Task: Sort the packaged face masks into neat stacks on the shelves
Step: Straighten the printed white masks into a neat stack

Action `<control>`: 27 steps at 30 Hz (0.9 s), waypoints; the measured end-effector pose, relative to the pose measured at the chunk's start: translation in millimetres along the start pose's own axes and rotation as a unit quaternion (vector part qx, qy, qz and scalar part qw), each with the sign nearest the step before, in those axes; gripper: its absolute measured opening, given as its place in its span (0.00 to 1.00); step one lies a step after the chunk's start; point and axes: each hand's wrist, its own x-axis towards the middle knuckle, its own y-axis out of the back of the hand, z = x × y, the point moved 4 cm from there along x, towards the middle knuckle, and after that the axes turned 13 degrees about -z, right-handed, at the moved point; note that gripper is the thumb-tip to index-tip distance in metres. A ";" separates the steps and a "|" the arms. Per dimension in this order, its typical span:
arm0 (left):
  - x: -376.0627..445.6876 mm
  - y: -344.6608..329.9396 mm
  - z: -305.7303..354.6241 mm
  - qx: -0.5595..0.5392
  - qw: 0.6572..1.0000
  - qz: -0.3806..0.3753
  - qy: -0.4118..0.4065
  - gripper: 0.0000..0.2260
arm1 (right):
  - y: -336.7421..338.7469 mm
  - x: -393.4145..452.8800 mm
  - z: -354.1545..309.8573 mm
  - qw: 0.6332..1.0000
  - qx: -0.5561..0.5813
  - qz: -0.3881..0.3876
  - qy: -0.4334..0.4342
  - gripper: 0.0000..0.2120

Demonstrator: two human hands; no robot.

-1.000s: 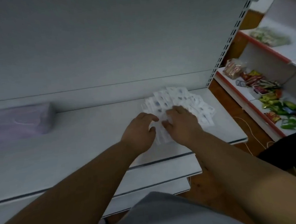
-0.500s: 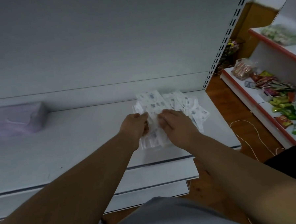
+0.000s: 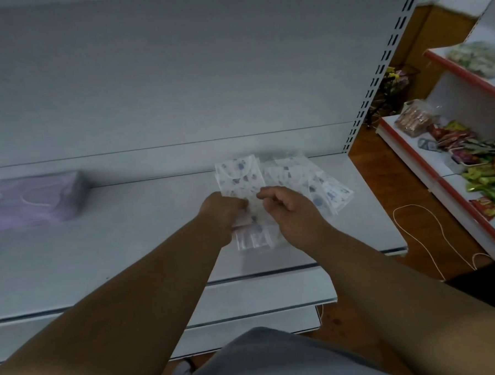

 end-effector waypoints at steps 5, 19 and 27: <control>1.0 12.9 -0.5 0.034 0.999 0.000 -0.015 0.13 | 19.3 0.4 10.5 0.986 -0.078 0.133 -0.061 0.13; 0.6 37.5 -8.1 -0.011 0.999 -0.017 -0.041 0.23 | 1.7 5.0 5.3 0.984 0.002 0.170 -0.060 0.14; -6.2 64.0 -2.3 0.296 0.954 0.034 -0.043 0.21 | -33.1 24.1 -15.5 0.975 0.117 0.147 -0.116 0.14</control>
